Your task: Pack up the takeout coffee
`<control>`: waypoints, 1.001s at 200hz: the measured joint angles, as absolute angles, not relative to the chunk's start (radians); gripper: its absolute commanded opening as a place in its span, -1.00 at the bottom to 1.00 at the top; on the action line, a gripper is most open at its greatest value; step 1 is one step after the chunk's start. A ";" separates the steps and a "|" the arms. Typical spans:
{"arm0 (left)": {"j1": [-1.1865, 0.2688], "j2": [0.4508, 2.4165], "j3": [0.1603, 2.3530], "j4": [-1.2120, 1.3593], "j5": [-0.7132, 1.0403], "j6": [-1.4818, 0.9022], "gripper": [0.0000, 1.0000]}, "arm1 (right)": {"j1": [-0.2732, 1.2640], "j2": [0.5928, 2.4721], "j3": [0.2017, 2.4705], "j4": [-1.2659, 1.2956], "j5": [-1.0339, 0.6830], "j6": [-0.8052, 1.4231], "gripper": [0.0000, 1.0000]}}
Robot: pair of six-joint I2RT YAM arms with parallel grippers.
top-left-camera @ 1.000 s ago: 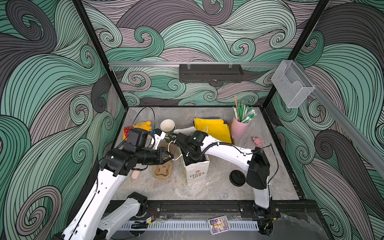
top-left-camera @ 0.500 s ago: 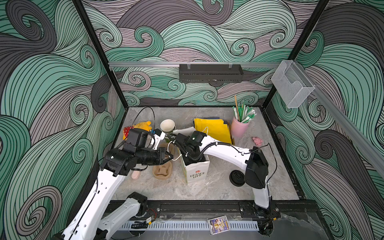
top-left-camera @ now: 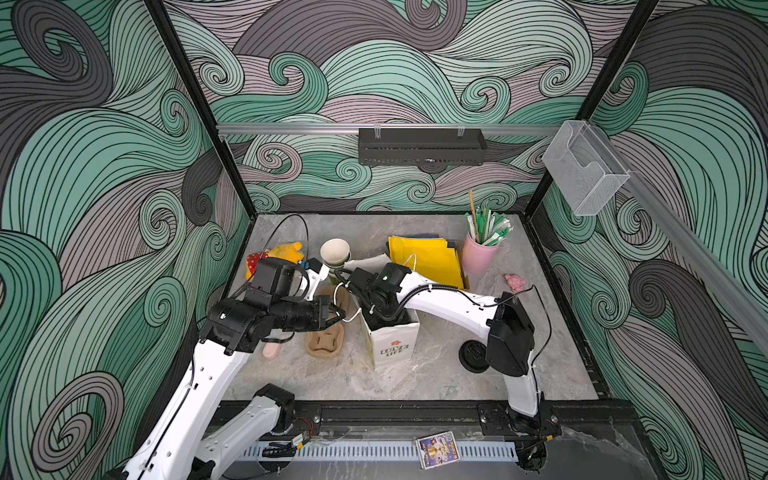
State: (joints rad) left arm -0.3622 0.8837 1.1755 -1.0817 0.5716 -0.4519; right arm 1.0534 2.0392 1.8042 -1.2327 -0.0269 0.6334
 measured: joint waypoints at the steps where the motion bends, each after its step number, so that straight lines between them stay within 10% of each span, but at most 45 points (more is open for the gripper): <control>1: -0.362 0.884 1.176 -1.082 0.572 -0.452 -1.00 | 1.053 2.039 1.804 -1.233 -0.027 0.633 0.05; 200: -0.362 0.895 1.176 -1.088 0.530 -0.439 -1.00 | 1.058 2.003 1.801 -1.238 0.005 0.640 0.85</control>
